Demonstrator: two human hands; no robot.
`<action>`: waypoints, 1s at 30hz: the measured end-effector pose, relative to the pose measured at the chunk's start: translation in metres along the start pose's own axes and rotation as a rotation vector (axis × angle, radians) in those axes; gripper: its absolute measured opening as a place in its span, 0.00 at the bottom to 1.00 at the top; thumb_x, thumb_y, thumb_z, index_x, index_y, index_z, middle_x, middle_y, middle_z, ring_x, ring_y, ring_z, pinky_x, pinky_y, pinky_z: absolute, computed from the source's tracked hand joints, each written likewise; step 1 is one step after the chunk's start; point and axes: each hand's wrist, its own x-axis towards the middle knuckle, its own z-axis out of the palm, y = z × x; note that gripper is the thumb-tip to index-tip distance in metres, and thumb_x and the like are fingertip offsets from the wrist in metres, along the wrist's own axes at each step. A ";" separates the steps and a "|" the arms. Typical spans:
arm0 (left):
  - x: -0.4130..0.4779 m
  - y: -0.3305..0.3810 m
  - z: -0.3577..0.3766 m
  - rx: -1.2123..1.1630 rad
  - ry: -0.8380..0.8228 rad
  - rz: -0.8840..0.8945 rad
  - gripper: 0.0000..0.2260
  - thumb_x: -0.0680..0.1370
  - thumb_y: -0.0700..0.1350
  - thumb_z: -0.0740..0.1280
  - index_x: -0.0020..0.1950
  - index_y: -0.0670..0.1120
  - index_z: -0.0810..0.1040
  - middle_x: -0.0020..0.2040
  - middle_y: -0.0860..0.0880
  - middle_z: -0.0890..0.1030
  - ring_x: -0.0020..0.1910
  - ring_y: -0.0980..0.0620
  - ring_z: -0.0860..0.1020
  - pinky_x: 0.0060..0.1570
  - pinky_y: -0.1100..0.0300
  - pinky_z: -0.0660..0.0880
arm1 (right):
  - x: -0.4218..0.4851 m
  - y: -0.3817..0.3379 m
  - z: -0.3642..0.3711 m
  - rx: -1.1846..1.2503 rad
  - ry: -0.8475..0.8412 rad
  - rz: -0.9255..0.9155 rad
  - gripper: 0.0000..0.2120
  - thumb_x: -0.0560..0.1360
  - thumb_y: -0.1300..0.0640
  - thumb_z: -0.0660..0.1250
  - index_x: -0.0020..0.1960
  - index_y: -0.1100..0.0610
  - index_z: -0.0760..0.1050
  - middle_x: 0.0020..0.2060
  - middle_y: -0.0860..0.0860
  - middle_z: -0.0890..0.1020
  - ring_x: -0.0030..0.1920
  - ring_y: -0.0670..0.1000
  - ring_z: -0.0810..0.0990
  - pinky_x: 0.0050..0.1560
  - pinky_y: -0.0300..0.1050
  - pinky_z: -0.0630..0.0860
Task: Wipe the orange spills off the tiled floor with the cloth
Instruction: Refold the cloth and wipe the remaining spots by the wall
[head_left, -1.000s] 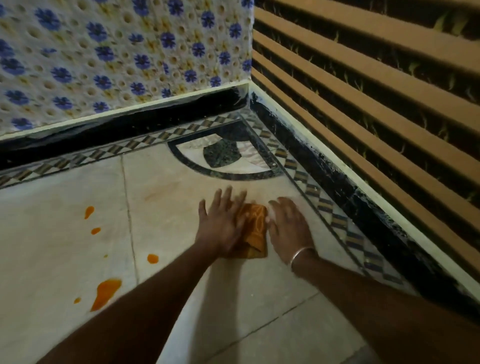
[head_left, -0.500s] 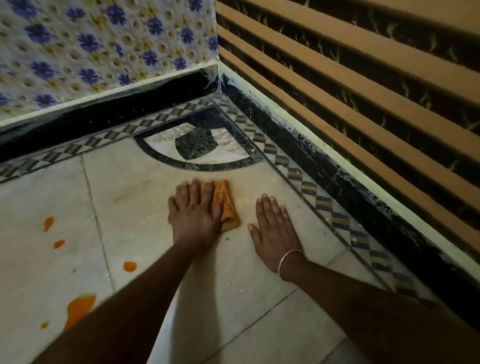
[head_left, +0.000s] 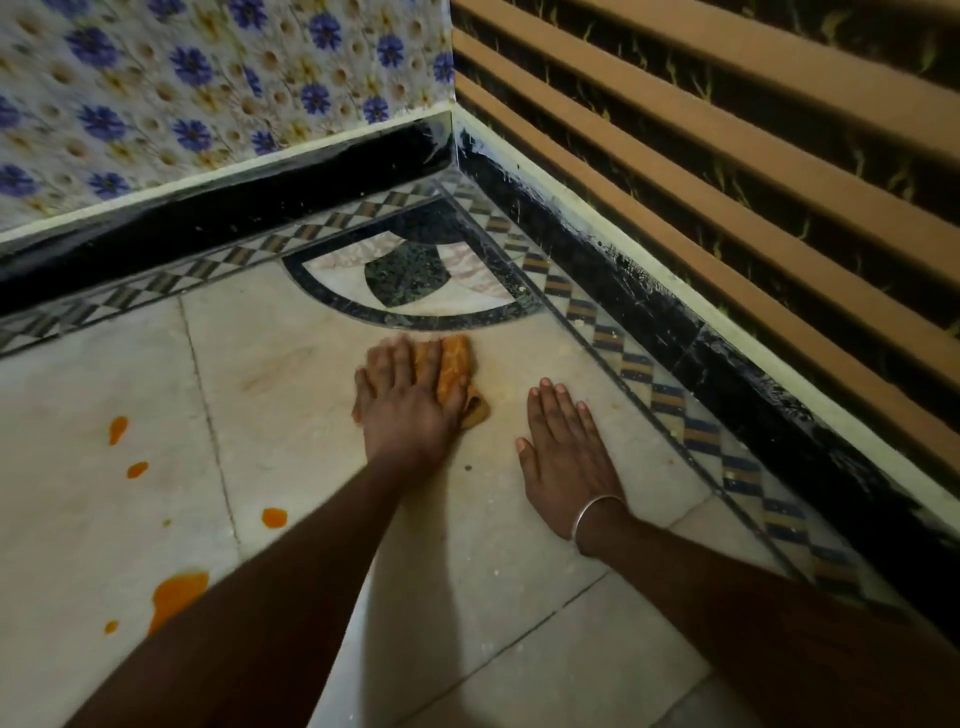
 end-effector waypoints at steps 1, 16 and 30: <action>-0.016 -0.002 0.002 -0.026 0.023 -0.062 0.36 0.80 0.70 0.38 0.85 0.56 0.44 0.86 0.43 0.45 0.84 0.39 0.41 0.80 0.36 0.42 | 0.000 -0.001 0.000 -0.001 -0.002 0.002 0.33 0.81 0.45 0.39 0.81 0.60 0.47 0.81 0.56 0.50 0.81 0.53 0.45 0.80 0.55 0.46; -0.046 0.000 0.010 -0.060 -0.007 -0.021 0.35 0.83 0.67 0.42 0.85 0.51 0.44 0.85 0.41 0.45 0.84 0.39 0.40 0.81 0.38 0.39 | -0.001 0.001 -0.008 -0.007 -0.125 0.016 0.34 0.79 0.43 0.35 0.81 0.58 0.41 0.81 0.54 0.43 0.80 0.52 0.39 0.79 0.50 0.39; -0.092 0.121 -0.092 -1.352 -0.385 -0.256 0.23 0.87 0.55 0.57 0.47 0.43 0.84 0.41 0.43 0.86 0.43 0.45 0.83 0.44 0.55 0.79 | -0.094 0.074 -0.062 -0.016 -0.050 0.417 0.31 0.84 0.47 0.46 0.81 0.59 0.41 0.81 0.56 0.43 0.80 0.54 0.40 0.79 0.51 0.40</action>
